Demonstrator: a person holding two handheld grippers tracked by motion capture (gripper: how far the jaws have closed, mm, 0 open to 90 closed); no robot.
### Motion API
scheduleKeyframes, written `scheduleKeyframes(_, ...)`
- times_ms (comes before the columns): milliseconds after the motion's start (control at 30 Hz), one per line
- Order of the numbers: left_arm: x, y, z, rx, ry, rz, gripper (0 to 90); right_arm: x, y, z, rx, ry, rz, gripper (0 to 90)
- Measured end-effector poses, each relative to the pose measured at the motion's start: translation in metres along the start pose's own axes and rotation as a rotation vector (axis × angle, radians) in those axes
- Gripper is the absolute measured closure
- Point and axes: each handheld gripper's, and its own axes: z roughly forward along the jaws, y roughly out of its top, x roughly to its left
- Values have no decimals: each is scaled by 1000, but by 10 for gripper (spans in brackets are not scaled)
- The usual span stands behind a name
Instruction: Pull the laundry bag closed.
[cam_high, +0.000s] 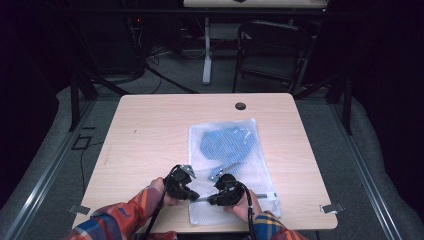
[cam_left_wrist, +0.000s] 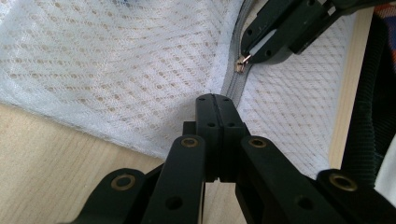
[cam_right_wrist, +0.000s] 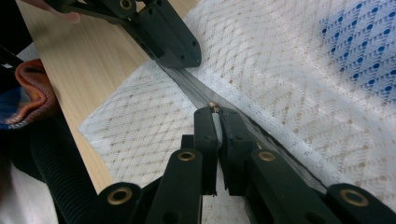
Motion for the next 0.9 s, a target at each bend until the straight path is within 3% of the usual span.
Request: scheduleKeyframes(900,1,0,0,-2,-4,-7,900,-10,-11,-14,9,-17,12,870)
